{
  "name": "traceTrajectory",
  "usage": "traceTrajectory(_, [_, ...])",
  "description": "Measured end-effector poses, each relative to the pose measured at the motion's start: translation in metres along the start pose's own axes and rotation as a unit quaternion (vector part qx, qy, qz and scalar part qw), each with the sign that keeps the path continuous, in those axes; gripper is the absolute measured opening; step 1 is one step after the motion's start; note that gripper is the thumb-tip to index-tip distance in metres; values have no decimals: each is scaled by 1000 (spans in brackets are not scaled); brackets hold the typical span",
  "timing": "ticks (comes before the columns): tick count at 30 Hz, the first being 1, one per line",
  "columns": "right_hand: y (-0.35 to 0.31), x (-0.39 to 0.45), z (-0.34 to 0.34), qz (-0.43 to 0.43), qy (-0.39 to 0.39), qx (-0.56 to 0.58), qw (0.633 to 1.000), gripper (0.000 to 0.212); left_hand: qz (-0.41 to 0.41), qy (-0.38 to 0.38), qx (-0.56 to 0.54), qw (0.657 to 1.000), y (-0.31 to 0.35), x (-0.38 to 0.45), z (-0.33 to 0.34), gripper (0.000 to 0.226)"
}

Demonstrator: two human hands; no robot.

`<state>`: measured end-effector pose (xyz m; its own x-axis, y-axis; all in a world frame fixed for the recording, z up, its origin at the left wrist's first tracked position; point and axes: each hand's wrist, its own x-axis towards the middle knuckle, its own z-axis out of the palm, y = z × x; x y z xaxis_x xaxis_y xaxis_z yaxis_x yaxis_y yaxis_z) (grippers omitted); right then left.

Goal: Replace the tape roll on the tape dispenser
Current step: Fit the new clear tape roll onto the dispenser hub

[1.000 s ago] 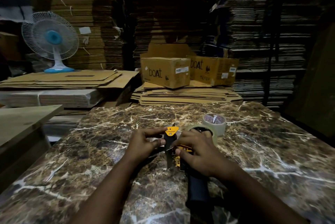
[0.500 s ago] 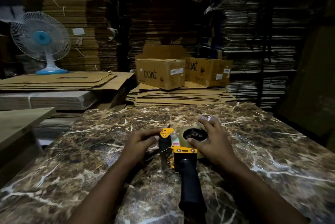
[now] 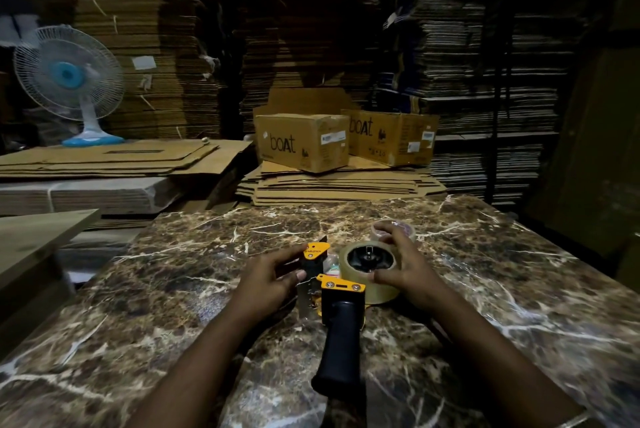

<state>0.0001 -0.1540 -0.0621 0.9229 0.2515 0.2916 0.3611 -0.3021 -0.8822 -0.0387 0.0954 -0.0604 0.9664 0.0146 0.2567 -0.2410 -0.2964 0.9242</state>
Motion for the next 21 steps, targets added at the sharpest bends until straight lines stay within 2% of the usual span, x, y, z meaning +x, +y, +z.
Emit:
traceTrajectory(4, [1, 1, -1, -4, -25, 43, 999, 73, 20, -3, 8, 1000, -3, 4, 1, 56])
traceTrajectory(8, [6, 0, 3, 8, -23, 68, 997, 81, 27, -20, 8, 999, -9, 7, 1, 46])
traceTrajectory(10, [7, 1, 4, 9, 0, 54, 999, 78, 19, -19, -1, 1000, -10, 9, 1, 42])
traceTrajectory(13, [7, 4, 1, 8, -14, 73, 997, 78, 9, -20, -2, 1000, -10, 12, 1, 42])
traceTrajectory(17, [7, 4, 1, 1, -7, 72, 997, 80, 60, -13, 77, 995, -10, 17, -1, 42])
traceTrajectory(21, [4, 2, -3, -4, -11, 110, 994, 81, 112, -74, 183, 974, -8, 30, -5, 52])
